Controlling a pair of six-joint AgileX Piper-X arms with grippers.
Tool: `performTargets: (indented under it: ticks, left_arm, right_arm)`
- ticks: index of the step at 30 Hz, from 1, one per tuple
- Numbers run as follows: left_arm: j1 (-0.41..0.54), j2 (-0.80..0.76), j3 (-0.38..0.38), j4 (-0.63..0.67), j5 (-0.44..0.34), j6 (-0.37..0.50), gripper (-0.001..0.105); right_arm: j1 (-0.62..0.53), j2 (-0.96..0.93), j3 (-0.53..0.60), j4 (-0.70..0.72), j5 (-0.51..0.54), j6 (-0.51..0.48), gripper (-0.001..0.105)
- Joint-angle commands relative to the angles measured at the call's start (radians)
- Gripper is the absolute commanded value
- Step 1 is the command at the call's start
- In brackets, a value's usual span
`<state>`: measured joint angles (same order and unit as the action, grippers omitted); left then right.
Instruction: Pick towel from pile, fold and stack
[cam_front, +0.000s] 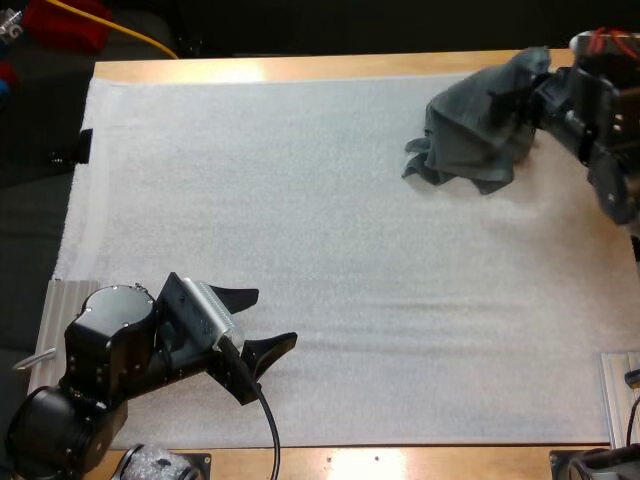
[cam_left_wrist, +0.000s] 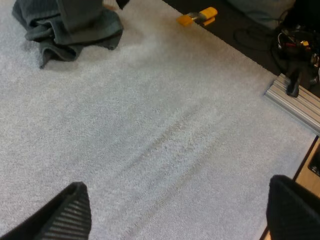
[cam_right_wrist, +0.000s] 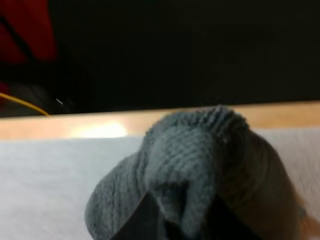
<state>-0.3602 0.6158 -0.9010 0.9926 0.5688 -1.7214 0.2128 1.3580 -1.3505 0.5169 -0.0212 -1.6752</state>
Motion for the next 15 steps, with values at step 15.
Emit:
performTargets:
  ticks: [15]
  left_arm:
    - [-0.004, 0.003, -0.007, -0.003, 0.013, -0.008, 0.070]
  right_arm:
    - [0.127, -0.125, -0.011, 0.194, -0.086, 0.019, 0.001]
